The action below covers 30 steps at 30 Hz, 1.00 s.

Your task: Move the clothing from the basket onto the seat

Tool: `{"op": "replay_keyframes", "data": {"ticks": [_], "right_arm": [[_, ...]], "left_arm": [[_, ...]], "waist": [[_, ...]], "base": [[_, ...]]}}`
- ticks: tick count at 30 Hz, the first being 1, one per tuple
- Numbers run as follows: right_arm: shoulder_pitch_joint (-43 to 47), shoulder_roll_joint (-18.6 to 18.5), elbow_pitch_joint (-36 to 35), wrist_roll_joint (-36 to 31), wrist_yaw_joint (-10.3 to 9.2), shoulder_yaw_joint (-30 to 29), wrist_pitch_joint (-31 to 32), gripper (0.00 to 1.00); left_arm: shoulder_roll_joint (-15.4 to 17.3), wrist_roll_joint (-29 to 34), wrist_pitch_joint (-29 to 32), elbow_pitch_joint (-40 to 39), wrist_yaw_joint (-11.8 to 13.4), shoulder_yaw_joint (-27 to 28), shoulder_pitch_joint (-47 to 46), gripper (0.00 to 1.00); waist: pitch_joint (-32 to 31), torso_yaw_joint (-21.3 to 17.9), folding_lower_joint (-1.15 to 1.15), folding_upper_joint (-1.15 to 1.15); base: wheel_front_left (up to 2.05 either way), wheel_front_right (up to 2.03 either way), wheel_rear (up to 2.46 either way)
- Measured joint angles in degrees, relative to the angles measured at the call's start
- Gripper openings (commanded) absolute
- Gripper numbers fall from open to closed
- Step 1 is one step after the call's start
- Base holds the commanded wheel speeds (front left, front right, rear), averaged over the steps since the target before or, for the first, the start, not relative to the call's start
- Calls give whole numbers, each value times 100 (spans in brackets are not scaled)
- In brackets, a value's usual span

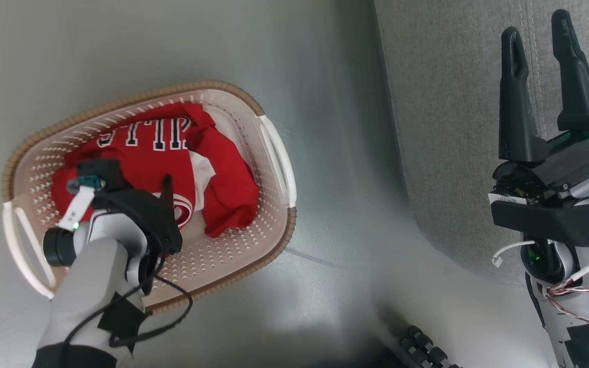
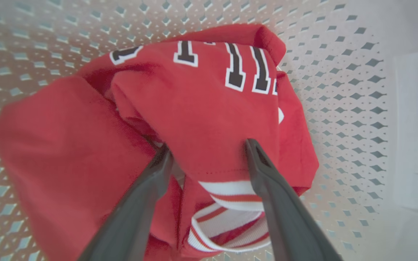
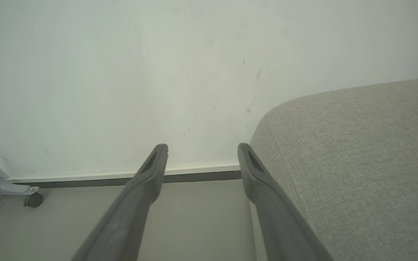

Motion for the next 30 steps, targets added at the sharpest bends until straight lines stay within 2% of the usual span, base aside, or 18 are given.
{"op": "replay_keyframes", "data": {"ticks": [5, 6, 7, 18, 30], "right_arm": [[-5, 2, -153, -40, 1, -23, 0, 100], [-5, 2, -157, -42, 1, -37, 0, 100], [-3, 2, -153, -42, 1, -44, 0, 100], [-18, 38, 102, -59, 1, -12, 0, 100], [-92, 36, 577, -36, 1, 1, 0, 100]], "left_arm": [[21, -22, 131, 243, 0, 32, -203, 100], [21, -22, 132, 294, -4, 30, -233, 17], [19, -22, 133, 339, -5, 29, -259, 0], [-1, -47, 44, 760, -218, -25, -341, 0], [-123, -91, -437, 916, -569, -196, -155, 0]], "waist": [[146, -90, -1, 0], [172, -103, -1, 0], [193, -115, 0, 0], [13, -105, 0, 0], [-668, 73, -1, -1]], "base": [[0, 0, 0], [0, 0, 0], [0, 0, 0], [0, 0, 0], [0, 0, 0]]}}
